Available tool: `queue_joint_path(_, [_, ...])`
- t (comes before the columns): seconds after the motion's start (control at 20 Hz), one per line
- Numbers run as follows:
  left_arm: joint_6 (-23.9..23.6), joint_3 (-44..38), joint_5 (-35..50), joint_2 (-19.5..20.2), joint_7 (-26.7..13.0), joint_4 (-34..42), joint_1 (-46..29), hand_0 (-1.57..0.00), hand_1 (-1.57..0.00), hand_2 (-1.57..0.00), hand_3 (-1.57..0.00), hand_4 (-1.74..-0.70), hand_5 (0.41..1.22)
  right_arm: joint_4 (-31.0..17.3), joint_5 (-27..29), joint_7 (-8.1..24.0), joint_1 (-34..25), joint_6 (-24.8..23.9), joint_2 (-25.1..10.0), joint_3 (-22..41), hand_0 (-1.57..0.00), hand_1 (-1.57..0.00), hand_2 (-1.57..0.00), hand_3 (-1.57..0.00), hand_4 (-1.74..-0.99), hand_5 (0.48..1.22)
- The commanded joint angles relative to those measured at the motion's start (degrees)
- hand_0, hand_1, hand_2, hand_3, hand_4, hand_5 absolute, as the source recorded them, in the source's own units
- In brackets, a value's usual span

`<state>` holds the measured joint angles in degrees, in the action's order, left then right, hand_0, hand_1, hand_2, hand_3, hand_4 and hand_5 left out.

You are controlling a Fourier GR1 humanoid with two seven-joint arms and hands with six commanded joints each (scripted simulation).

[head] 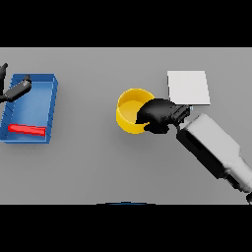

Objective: Pick up the red beaker and tilt it to pour out 1 green nut into yellow bowl. Pick up the yellow bowl and place it on the metallic measuring scale.

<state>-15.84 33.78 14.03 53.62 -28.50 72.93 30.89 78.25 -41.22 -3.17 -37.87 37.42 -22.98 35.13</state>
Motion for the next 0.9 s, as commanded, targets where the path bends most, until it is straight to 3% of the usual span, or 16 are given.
queue_joint_path(0.0, [0.1,-0.2,0.1,0.2,0.3,-0.3,-0.1,0.0,0.0,0.0,0.0,-0.8,0.719,0.8,0.3,0.1,-0.1,0.5,-0.8,-0.5,-1.56,-1.55,-1.52,-1.36,-1.73,1.217])
queue_joint_path(0.1, [0.0,-0.1,0.0,0.2,0.4,-0.1,-0.2,0.0,0.0,0.0,0.0,-0.8,0.72,2.8,1.2,2.6,-1.8,2.0,-1.6,-2.3,-1.56,-1.56,-1.54,-1.34,-1.726,1.219])
queue_joint_path(0.25, [0.8,-0.8,0.7,0.5,0.0,-0.5,0.7,0.0,0.0,0.0,0.0,-0.81,0.723,3.1,2.1,3.9,-2.6,3.0,-3.1,-4.1,-1.57,-1.57,-1.55,-1.26,-1.721,1.219])
queue_joint_path(0.4, [0.7,-0.7,0.3,0.6,0.6,-1.0,0.4,0.0,0.0,0.0,0.0,-0.8,0.723,4.7,2.7,2.6,-1.6,3.2,-4.9,-4.6,-1.57,-1.57,-1.56,-1.24,-1.719,1.22])
queue_joint_path(0.6, [0.8,-0.9,0.5,1.1,0.4,0.3,0.7,0.0,0.0,0.0,0.0,-0.81,0.741,2.0,1.5,0.4,-4.9,0.9,-8.5,-6.6,-1.57,-1.57,-1.57,-1.33,-1.72,1.221])
queue_joint_path(0.85, [-0.3,-0.5,0.2,2.2,-2.8,2.4,-0.2,0.0,0.0,0.0,0.0,-0.81,0.739,-6.1,0.4,-0.5,-7.3,-3.8,-10.4,-9.1,-1.57,-1.57,-1.57,-1.23,-1.72,1.221])
